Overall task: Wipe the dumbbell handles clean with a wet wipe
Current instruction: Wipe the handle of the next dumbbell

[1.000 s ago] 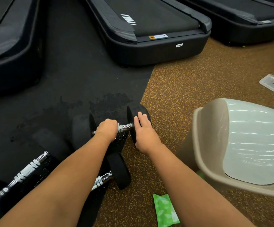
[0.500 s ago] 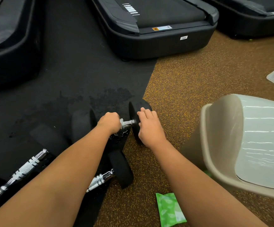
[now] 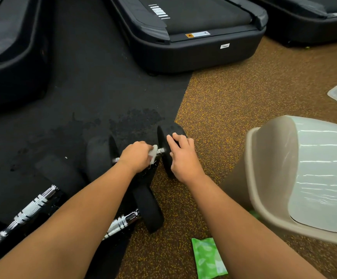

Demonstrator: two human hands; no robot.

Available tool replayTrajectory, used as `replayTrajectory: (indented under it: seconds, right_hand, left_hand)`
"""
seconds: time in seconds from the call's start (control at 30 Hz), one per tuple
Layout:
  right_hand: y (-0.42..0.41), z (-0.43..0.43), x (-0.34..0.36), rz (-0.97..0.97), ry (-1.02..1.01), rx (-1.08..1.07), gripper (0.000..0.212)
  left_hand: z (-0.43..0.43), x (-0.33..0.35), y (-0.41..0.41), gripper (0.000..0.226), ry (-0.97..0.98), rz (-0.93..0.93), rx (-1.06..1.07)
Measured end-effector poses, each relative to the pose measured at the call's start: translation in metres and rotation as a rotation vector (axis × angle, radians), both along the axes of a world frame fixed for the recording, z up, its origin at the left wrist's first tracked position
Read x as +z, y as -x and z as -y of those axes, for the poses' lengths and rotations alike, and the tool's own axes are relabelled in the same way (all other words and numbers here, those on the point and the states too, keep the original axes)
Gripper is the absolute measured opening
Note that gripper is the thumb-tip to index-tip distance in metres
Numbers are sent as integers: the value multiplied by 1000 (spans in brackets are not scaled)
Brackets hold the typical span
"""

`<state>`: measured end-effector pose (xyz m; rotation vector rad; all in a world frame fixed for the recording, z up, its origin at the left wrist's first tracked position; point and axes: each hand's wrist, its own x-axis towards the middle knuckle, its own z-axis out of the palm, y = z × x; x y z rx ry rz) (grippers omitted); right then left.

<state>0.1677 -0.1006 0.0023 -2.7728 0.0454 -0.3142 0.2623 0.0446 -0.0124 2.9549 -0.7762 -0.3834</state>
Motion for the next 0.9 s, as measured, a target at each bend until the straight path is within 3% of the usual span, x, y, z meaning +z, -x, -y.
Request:
replayTrajectory:
  seconds: [0.2,0.37,0.57,0.73,0.9]
  right_hand:
    - [0,-1,-5,33,-9,-12,62]
    - [0,-1,-6,31,-6,-6,64]
    - [-3,-3,-6,7,-45,-18,67]
    - [-6,-2,-9,19,-58,-32,67]
    - [-6,-3,-12,29,-109,-41,66]
  left_hand:
    - [1,12,-11,36,-70,-170,138]
    - [10,19,-19,34,-158,-295,119]
    - [15,8,-27,26,-35,-373,186]
    - [26,5,-11,31,57,-293,112]
    - [27,2,11,35,-93,5,-70]
